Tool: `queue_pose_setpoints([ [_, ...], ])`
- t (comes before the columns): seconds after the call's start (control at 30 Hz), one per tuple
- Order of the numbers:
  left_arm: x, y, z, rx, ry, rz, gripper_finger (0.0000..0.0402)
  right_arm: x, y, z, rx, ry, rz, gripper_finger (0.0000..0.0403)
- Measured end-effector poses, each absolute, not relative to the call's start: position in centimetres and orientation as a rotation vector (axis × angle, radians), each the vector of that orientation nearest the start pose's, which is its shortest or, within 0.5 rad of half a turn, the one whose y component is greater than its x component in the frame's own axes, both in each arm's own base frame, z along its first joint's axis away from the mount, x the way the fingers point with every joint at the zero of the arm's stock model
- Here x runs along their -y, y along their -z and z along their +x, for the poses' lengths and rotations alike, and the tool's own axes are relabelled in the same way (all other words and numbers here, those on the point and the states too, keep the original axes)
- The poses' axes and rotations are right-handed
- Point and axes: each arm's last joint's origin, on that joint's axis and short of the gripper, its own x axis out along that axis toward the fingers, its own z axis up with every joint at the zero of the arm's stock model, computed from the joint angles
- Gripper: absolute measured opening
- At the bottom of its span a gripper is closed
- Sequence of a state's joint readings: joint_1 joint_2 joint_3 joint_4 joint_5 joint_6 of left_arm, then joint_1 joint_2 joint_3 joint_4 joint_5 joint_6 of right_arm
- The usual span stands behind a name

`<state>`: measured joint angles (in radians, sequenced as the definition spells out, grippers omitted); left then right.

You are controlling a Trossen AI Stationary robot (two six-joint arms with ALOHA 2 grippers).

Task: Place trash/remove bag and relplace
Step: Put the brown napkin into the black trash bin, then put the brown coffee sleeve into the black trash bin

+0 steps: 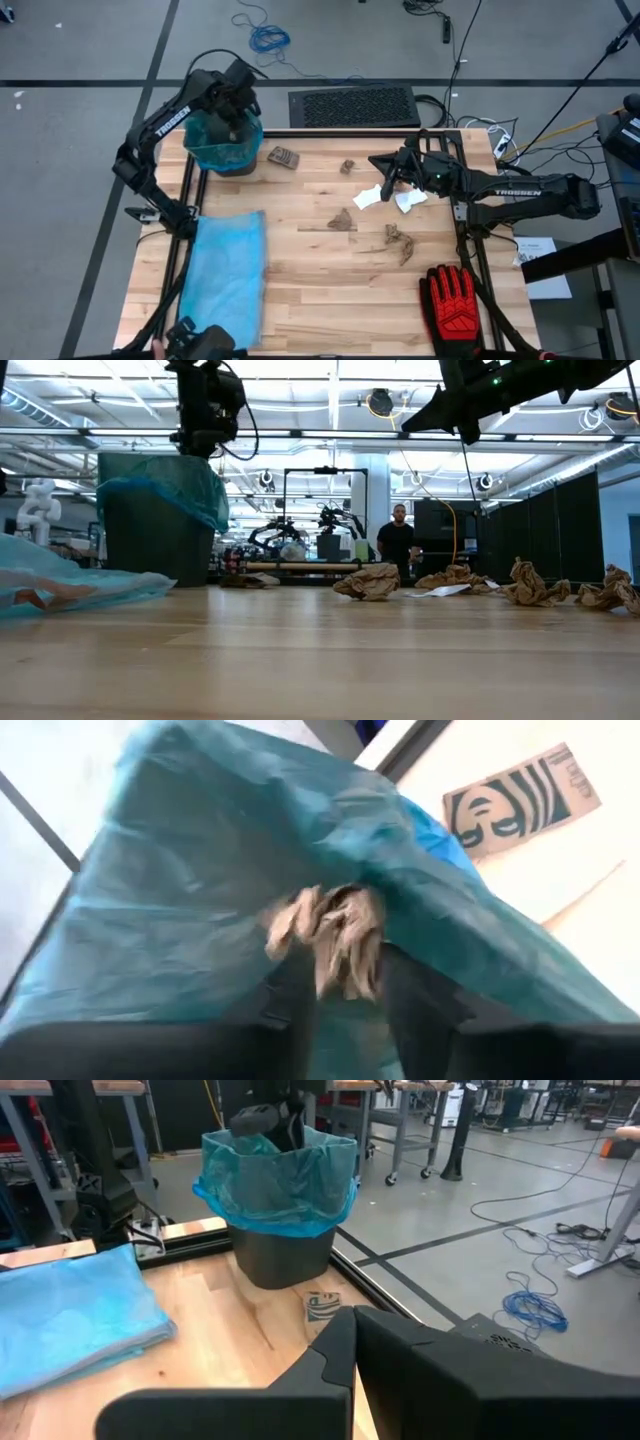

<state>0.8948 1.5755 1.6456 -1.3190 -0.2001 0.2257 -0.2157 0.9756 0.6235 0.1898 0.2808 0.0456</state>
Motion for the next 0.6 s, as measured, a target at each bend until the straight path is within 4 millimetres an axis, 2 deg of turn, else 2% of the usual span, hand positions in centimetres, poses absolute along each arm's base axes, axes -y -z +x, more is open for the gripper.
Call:
queue_pose_setpoints([
  [0.17,-22.5,-36.8,17.4,-1.282,-0.802,-0.241,0.0165,5.4,-27.8,21.0,-0.153,0.499,0.038,0.0],
  [0.3,-21.5,-39.0,17.7,-1.228,-0.743,-0.17,0.0177,5.4,-27.9,21.0,-0.149,0.499,0.036,0.0],
  [0.47,-19.0,-42.0,20.1,-1.111,-0.61,0.029,0.0178,5.4,-28.0,21.1,-0.135,0.498,0.034,0.0],
  [0.53,-17.9,-42.0,21.2,-1.106,-0.55,0.081,0.0178,5.4,-28.0,21.0,-0.137,0.499,0.034,0.0],
  [0.6,-16.9,-41.2,22.7,-1.133,-0.482,0.108,0.0178,5.4,-28.0,21.0,-0.137,0.498,0.034,0.0],
])
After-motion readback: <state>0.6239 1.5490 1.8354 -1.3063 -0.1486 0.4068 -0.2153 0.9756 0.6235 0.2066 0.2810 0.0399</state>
